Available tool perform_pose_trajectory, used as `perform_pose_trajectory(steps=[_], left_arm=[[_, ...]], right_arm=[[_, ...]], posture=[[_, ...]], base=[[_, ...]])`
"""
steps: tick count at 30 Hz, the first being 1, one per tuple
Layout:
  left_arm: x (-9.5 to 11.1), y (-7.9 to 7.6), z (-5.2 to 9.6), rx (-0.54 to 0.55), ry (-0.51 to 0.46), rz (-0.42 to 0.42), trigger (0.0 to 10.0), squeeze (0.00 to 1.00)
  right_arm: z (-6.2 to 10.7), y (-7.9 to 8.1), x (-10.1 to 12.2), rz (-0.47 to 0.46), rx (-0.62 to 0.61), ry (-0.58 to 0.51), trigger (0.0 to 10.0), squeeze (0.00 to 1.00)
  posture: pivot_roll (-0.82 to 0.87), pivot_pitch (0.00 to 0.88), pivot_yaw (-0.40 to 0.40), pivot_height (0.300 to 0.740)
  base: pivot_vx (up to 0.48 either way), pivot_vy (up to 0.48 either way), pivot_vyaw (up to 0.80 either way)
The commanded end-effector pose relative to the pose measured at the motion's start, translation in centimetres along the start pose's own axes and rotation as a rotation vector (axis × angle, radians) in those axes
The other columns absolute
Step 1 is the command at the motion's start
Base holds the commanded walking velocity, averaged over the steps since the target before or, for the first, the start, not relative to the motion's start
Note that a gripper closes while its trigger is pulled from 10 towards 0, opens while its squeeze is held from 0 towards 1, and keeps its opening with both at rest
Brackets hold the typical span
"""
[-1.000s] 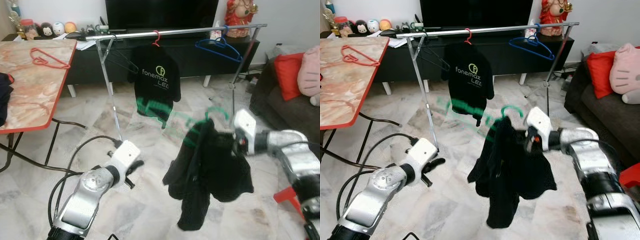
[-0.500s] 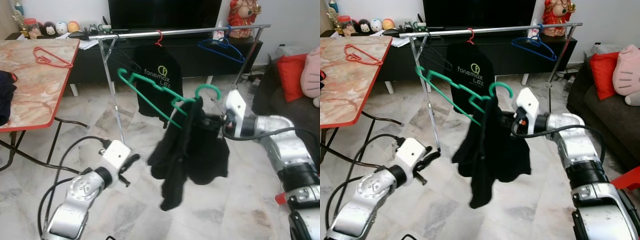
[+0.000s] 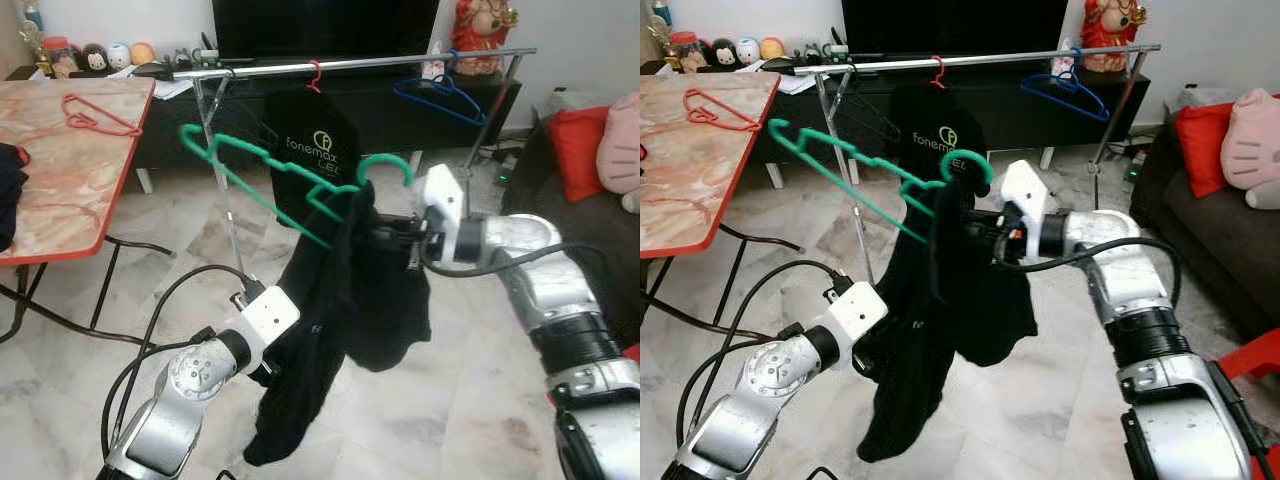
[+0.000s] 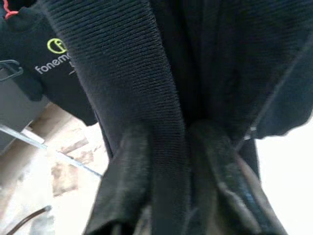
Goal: Hang hanger
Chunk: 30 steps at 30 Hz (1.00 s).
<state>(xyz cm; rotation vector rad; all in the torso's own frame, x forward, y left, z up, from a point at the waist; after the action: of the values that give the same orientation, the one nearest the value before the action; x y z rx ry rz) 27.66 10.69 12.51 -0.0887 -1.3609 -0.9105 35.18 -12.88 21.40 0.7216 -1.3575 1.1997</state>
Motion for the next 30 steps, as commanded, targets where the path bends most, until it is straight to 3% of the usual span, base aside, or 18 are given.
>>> perform_pose_trajectory(steps=[1, 2, 3, 4, 5, 6, 12, 25, 26, 29, 30], left_arm=[[0.2, 0.1, -0.3, 0.012, 0.014, -0.061, 10.0, 1.00], [0.1, 0.2, -0.3, 0.020, 0.021, -0.073, 10.0, 1.00], [0.1, 0.4, -0.4, 0.033, 0.030, -0.081, 10.0, 0.82], [0.0, 0.5, -0.4, 0.047, 0.040, -0.089, 10.0, 0.39], [0.0, 0.5, -0.4, 0.049, 0.043, -0.091, 10.0, 0.39], [-0.1, 0.6, -0.5, 0.058, 0.054, -0.101, 10.0, 0.00], [-0.3, 1.9, -0.8, 0.184, 0.102, -0.090, 10.0, 0.00], [-1.2, 1.3, -1.1, 0.152, 0.163, -0.046, 10.0, 0.00], [-1.5, 1.4, -1.1, 0.161, 0.183, -0.035, 6.0, 0.00], [-2.2, 1.6, -0.9, 0.182, 0.227, -0.037, 6.7, 0.00], [-2.4, 1.7, -0.7, 0.192, 0.237, -0.032, 6.5, 0.00]], right_arm=[[-0.2, 0.2, 1.2, 0.037, 0.020, -0.038, 0.0, 0.00], [-0.3, 0.3, 1.3, 0.037, 0.026, -0.041, 0.0, 0.00], [-0.4, 0.4, 1.3, 0.038, 0.032, -0.042, 0.0, 0.00], [-0.5, 0.5, 1.3, 0.037, 0.038, -0.044, 0.0, 0.00], [-0.5, 0.6, 1.4, 0.037, 0.039, -0.044, 0.0, 0.00], [-0.5, 0.6, 1.3, 0.036, 0.042, -0.045, 0.0, 0.00], [-0.5, 1.0, 1.4, 0.035, 0.058, -0.041, 0.0, 0.00], [-0.4, 1.6, 1.9, 0.047, 0.104, -0.049, 0.0, 0.00], [-0.3, 1.6, 2.0, 0.050, 0.102, -0.051, 0.0, 0.00], [-0.1, 1.5, 2.3, 0.056, 0.096, -0.053, 0.0, 0.00], [-0.1, 1.4, 2.4, 0.058, 0.092, -0.053, 0.0, 0.00]], posture=[[-0.02, 0.000, -0.073, 0.740], [-0.02, 0.000, -0.073, 0.740], [-0.02, 0.000, -0.073, 0.740], [-0.02, 0.000, -0.073, 0.740], [-0.02, 0.000, -0.073, 0.740], [-0.01, 0.000, -0.077, 0.740], [-0.02, 0.000, -0.077, 0.740], [-0.02, 0.000, -0.077, 0.740], [-0.02, 0.000, -0.077, 0.740], [-0.02, 0.000, -0.077, 0.740], [-0.02, 0.000, -0.077, 0.740]], base=[[0.000, 0.000, 0.00], [0.000, 0.000, 0.00], [0.000, 0.000, 0.00], [0.000, 0.000, 0.00], [0.000, 0.000, 0.00], [0.000, 0.000, 0.00], [0.000, 0.000, 0.00], [0.000, 0.000, 0.00], [0.000, 0.000, 0.00], [0.000, 0.000, 0.00], [0.000, 0.000, 0.00]])
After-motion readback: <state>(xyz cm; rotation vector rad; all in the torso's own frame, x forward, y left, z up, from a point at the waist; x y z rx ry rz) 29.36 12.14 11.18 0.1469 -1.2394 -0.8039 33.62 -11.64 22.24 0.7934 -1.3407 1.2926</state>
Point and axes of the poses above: a point about 5 cm out from each wrist's last joint towards the gripper, its own z axis pointing back from the gripper into the wrist, its own x axis along the axis of the wrist's last joint, y = z × x, the point moved 1 cm from there along -z, pointing out of the wrist towards the gripper, and after that the axes turned 3 degrees about z, right-handed, at the moved point
